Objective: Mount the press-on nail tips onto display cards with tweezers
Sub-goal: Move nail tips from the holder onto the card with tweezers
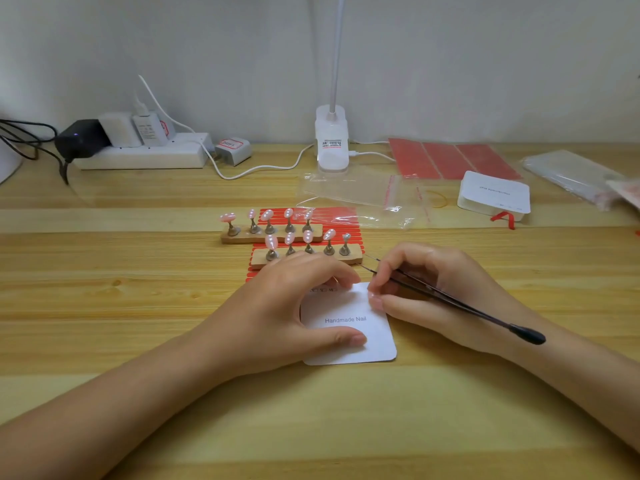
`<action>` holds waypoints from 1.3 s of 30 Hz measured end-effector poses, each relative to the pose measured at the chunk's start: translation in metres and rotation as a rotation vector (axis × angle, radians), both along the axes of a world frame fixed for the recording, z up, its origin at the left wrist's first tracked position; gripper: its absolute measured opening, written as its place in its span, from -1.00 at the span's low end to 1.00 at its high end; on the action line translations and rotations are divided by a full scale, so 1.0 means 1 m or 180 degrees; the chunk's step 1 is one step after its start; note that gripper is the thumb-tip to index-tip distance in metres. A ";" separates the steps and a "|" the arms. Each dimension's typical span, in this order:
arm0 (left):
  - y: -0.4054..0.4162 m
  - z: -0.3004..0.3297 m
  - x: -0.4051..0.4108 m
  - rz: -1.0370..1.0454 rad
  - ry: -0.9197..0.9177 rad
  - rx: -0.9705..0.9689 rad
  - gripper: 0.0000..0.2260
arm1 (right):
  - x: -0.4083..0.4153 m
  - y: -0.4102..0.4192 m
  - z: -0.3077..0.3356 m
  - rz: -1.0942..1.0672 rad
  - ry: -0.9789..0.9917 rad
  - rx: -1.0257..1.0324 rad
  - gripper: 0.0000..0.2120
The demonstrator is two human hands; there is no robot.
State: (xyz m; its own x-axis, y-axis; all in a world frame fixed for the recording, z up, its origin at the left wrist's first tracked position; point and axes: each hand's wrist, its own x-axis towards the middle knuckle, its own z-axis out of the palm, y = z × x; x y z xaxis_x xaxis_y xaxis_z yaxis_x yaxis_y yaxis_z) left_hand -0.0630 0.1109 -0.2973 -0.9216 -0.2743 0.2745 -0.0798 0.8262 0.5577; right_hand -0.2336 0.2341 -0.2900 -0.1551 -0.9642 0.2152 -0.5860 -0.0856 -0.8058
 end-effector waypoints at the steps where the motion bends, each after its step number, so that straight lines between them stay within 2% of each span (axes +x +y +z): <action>1: 0.000 0.000 0.000 -0.0002 0.0001 -0.0003 -0.56 | 0.000 0.000 0.000 -0.0004 0.0024 -0.0008 -0.84; 13: 0.001 0.000 0.000 -0.0031 0.0025 0.0004 -0.58 | 0.002 0.000 0.001 0.0033 0.0261 -0.0146 -0.81; 22: 0.001 0.001 0.000 -0.0011 0.0003 -0.0008 -0.58 | 0.000 0.000 0.000 -0.0044 0.0152 -0.0051 -0.84; 24: 0.000 0.001 0.000 -0.0005 -0.0010 -0.0013 -0.59 | 0.001 0.001 0.001 -0.0121 0.0076 -0.0188 -0.84; 27: 0.000 0.001 0.002 0.0018 -0.0029 0.0024 -0.60 | -0.003 0.008 0.005 -0.0360 -0.0372 -0.0582 -0.84; 31: 0.000 0.000 0.002 0.0017 -0.0047 0.0041 -0.62 | -0.002 0.014 0.008 -0.0229 -0.0935 -0.0140 -0.69; 39: 0.000 0.000 0.002 -0.0030 0.0025 -0.0013 -0.56 | -0.001 0.014 0.006 -0.0322 -0.0673 -0.0218 -0.72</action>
